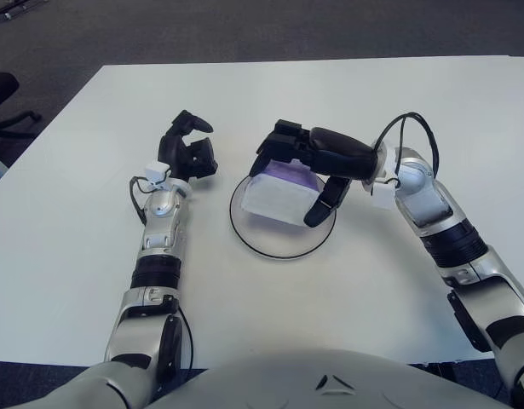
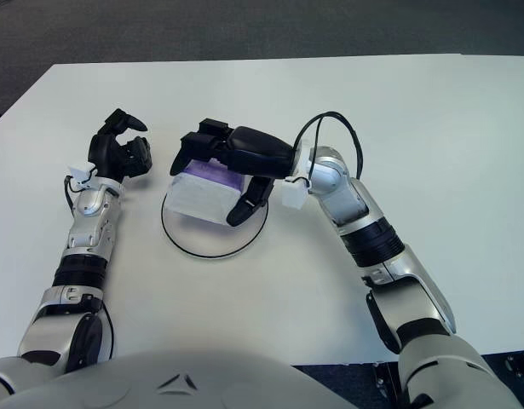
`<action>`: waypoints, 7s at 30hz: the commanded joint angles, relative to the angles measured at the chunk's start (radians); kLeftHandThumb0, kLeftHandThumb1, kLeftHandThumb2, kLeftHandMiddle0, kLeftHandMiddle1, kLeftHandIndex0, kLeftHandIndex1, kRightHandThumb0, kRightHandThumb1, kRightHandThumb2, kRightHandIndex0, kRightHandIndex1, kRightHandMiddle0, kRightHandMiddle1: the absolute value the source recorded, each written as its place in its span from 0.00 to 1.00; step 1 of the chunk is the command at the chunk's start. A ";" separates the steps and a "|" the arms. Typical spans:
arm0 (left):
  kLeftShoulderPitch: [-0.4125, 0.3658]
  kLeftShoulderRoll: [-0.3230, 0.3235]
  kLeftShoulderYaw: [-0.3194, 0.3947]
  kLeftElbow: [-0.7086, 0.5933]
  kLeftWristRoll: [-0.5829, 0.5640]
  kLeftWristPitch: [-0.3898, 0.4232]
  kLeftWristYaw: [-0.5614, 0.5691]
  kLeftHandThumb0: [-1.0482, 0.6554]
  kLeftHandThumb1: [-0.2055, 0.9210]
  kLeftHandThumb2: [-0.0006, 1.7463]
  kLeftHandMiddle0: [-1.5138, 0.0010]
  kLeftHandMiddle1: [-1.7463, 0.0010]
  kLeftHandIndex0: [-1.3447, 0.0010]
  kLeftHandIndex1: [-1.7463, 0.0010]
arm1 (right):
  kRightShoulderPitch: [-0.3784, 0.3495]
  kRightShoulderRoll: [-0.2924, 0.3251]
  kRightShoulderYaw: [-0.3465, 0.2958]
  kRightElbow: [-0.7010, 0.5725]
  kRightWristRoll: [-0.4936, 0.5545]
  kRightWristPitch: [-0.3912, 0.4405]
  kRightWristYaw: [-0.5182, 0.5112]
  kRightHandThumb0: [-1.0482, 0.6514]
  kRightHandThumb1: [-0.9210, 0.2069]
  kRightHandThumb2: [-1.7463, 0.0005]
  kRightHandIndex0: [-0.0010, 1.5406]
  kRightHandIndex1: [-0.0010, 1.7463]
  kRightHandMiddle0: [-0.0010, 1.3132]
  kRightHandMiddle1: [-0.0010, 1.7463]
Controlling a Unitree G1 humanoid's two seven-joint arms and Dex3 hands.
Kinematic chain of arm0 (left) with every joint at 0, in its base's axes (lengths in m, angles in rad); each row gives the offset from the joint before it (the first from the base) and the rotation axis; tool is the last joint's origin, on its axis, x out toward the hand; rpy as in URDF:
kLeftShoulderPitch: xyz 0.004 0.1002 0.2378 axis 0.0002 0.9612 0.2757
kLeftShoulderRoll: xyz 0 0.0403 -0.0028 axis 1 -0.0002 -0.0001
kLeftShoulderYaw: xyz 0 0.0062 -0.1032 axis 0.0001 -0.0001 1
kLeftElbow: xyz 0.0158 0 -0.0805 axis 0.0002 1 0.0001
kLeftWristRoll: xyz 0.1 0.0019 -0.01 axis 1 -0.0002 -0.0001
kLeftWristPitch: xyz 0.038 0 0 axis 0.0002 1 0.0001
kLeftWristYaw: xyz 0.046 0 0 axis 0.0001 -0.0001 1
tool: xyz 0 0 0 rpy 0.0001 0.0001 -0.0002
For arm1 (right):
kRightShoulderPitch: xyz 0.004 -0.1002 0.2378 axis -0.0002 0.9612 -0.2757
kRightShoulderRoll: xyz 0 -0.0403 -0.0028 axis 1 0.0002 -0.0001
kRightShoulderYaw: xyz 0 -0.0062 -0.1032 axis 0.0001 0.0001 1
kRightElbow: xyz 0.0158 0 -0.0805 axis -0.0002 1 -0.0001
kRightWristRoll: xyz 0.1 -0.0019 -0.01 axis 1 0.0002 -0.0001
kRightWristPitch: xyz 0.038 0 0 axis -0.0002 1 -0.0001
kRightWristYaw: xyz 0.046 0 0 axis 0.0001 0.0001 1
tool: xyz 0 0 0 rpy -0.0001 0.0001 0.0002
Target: Put the tissue paper into the plate.
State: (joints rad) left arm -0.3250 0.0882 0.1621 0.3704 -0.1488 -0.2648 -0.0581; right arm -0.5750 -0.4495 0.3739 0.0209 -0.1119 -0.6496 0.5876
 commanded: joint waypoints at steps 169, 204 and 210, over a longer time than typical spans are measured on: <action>0.250 -0.050 -0.049 0.065 0.010 -0.076 -0.049 0.34 0.50 0.72 0.13 0.00 0.57 0.00 | 0.411 0.321 -0.508 0.295 0.226 0.626 -0.511 0.61 0.24 0.55 0.33 0.79 0.23 1.00; 0.249 -0.058 -0.042 0.084 0.006 -0.071 -0.054 0.34 0.48 0.74 0.14 0.00 0.55 0.00 | 0.312 0.290 -0.529 0.691 0.214 0.257 -0.400 0.35 0.48 0.29 0.70 1.00 0.42 1.00; 0.246 -0.054 -0.042 0.093 0.004 -0.070 -0.062 0.34 0.48 0.74 0.14 0.00 0.55 0.00 | 0.303 0.292 -0.532 0.715 0.211 0.237 -0.418 0.34 0.48 0.29 0.71 1.00 0.43 1.00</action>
State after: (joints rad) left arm -0.2969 0.0971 0.1304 0.3246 -0.1410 -0.3337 -0.1093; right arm -0.4093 -0.2207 -0.1580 0.6207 0.1001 -0.3706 0.1880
